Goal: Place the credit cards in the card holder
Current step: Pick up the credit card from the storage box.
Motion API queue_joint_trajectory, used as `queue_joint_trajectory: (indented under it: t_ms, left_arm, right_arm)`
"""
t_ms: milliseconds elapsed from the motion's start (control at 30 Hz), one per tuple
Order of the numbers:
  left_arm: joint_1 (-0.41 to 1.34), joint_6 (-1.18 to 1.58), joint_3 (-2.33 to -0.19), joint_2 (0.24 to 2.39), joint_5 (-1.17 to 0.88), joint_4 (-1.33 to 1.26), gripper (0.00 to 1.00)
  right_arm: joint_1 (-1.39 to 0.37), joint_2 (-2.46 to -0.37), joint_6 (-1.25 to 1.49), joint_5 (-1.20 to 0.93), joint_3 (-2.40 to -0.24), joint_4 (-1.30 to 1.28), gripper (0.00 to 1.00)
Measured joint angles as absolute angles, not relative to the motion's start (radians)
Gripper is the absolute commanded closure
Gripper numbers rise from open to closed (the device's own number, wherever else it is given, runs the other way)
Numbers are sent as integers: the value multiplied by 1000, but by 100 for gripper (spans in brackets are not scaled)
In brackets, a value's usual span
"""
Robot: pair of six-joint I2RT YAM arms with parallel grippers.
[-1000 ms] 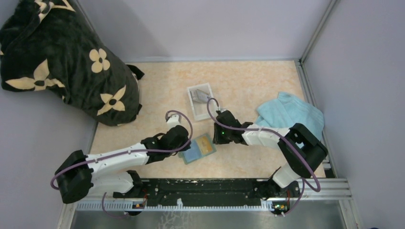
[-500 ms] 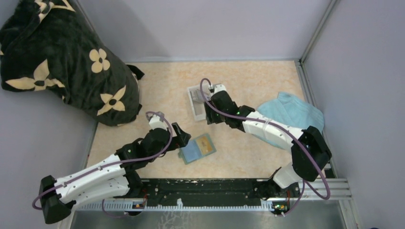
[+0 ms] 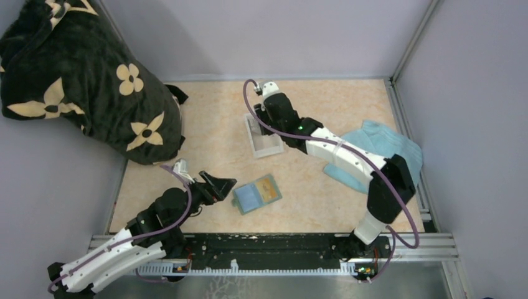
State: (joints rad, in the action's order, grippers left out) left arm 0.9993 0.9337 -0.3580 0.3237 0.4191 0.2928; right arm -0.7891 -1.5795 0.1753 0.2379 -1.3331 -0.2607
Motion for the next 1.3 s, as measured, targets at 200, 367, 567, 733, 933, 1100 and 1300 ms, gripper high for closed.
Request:
queue_joint_trajectory:
  t_ms: [200,367,567,733,933,1100,1300]
  left_arm:
    - [999,966,-345,305,451,363,1]
    - [999,948,-457,631,480,429,1]
    - [987,887,-609,910,506,425,1]
    - [905,850,-614,948,479,408,1]
    - [765,808,-613,985,397,357,2]
    - [709,775,-613,1058,335,322,2]
    - [685,753,-613,1107,293,286,1]
  right_arm:
    - [-772,-1813,150,162,-1561,-329,50]
    - [-749,-1925,153,128,-1620,-406,52]
    - [-723,-1989,149,137,-1699,-484,53]
    - [-714,-2021,149,133,-1747,-495,53]
    - [-698,-2083,154,106,-1776,-503,53]
    - [-665,-2137,164,77,-1829,-506,53]
    - [-629,-2168,176,44,-1881,-509,54]
